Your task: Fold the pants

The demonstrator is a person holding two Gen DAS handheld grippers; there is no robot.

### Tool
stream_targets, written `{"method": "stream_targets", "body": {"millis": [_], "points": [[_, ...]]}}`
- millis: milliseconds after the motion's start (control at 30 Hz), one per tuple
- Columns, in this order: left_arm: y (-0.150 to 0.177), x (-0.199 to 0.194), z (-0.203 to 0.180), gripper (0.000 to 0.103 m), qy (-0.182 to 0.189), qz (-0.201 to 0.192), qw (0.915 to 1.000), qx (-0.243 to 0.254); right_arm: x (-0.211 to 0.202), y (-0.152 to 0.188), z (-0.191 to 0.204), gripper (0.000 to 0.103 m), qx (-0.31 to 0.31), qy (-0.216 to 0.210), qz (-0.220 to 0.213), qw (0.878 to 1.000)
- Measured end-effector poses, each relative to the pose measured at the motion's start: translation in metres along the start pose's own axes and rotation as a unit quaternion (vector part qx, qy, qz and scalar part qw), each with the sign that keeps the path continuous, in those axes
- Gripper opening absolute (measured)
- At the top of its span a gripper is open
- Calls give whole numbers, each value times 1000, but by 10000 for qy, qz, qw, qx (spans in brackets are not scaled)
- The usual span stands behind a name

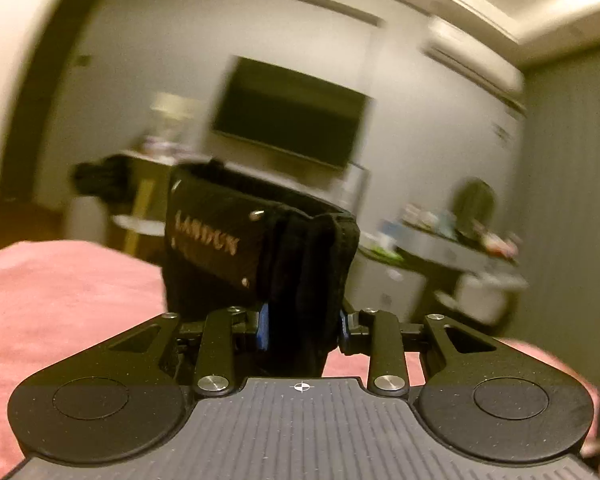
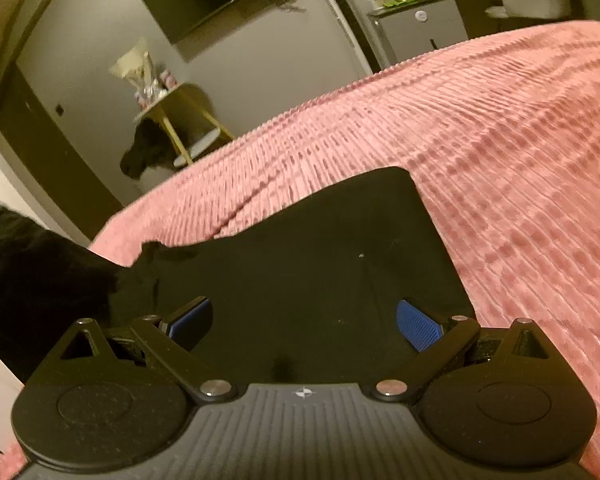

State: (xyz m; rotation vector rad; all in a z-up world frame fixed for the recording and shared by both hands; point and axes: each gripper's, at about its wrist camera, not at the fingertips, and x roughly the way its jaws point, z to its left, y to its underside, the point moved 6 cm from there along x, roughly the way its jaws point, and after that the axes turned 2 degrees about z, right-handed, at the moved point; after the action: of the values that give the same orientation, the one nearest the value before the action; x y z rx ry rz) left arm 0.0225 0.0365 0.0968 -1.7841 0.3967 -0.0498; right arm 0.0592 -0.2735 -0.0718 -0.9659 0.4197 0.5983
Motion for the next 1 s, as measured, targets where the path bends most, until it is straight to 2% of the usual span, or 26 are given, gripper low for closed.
{"method": "stream_targets", "body": {"millis": [100, 167, 233, 267, 367, 400, 433, 500, 533, 600, 667, 700, 800, 867, 1000], "points": [[23, 13, -52, 35, 437, 305, 9978, 390, -5, -2, -5, 99, 214, -138, -47, 9997], [43, 24, -78, 41, 638, 608, 9946, 540, -9, -2, -7, 99, 320, -204, -54, 9993], [67, 36, -99, 75, 797, 1014, 9886, 780, -10, -2, -9, 99, 394, -267, -42, 9989], [78, 38, -107, 80, 783, 1188, 9859, 878, -10, -2, -10, 99, 412, -288, -30, 9987], [96, 33, -111, 90, 747, 1229, 9857, 879, -9, -1, -9, 99, 408, -374, 23, 9985], [96, 32, -106, 96, 656, 1240, 9873, 739, -8, -1, -9, 99, 392, -401, 43, 9984], [94, 32, -93, 97, 483, 1218, 9899, 542, -7, -1, -8, 99, 375, -434, 72, 9983], [89, 37, -55, 98, -16, 1167, 9932, 26, -3, 0, -7, 99, 401, -512, 170, 9977], [89, 39, -34, 99, -377, 1177, 9919, -303, -2, 0, -6, 99, 415, -584, 222, 9972], [95, 41, 9, 99, -1111, 1285, 9802, -1015, 2, 1, -3, 98, 445, -732, 345, 9957], [107, 45, 48, 99, -1473, 1398, 9640, -1719, 8, 2, -2, 97, 539, -906, 503, 9932], [113, 47, 58, 99, -1513, 1470, 9584, -1921, 11, 2, -2, 96, 606, -939, 594, 9920], [133, 58, 76, 99, -1631, 1929, 9409, -2256, 26, 1, -7, 84, 859, -898, 854, 9886], [139, 61, 78, 99, -1501, 2064, 9404, -2250, 34, -2, -9, 78, 983, -902, 959, 9864], [153, 64, 82, 99, -1410, 2311, 9353, -2277, 53, -13, -12, 78, 1238, -1077, 1196, 9792]]}}
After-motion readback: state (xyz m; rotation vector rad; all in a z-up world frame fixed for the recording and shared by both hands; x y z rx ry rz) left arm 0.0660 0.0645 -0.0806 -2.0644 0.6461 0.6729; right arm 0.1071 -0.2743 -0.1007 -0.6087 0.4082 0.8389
